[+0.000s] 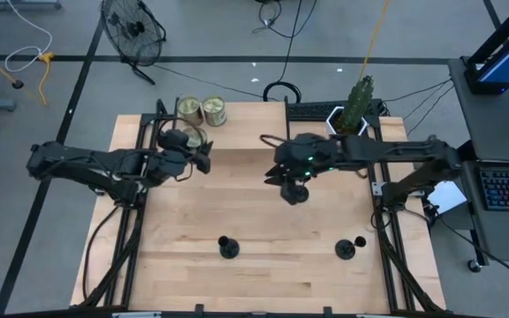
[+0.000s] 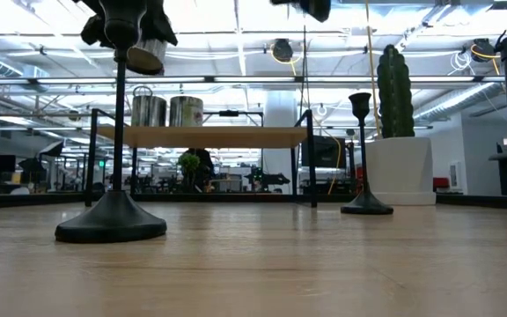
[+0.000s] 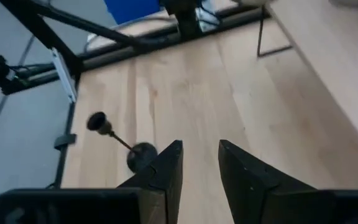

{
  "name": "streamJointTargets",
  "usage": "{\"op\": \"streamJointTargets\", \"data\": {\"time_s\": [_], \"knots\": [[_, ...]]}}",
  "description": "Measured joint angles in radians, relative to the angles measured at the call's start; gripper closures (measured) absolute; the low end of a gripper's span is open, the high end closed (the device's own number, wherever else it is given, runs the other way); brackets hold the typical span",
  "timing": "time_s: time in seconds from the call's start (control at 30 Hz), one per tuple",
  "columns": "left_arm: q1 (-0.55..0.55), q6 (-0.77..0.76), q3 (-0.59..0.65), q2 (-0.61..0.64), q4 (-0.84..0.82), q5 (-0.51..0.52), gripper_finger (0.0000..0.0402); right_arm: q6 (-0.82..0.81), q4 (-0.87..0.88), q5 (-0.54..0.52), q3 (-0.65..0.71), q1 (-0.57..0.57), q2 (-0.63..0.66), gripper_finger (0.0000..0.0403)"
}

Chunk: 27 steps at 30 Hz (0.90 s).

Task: Pick & Place candle stick holders
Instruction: Put the green scented candle on the shelf

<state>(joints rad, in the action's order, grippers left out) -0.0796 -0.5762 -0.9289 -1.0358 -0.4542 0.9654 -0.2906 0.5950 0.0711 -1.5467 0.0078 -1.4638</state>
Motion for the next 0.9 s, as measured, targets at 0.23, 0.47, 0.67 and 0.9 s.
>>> {"op": "streamJointTargets", "data": {"time_s": [0.23,0.47,0.67,0.9], "knots": [[0.035,0.024,0.083,-0.012,0.123,0.047,0.0049,0.013,0.147,-0.106,0.0,0.009,0.119,0.0305],[0.081,0.095,0.235,-0.012,0.456,0.077,0.0049,0.007,0.199,-0.182,0.0,0.031,0.214,0.0305],[0.141,0.106,0.35,-0.012,0.643,0.102,0.0047,-0.011,0.222,-0.181,0.0,0.034,0.251,0.0309],[0.192,0.097,0.384,-0.032,0.698,0.102,0.005,-0.011,0.226,-0.18,0.0,0.034,0.256,0.0308]]}}
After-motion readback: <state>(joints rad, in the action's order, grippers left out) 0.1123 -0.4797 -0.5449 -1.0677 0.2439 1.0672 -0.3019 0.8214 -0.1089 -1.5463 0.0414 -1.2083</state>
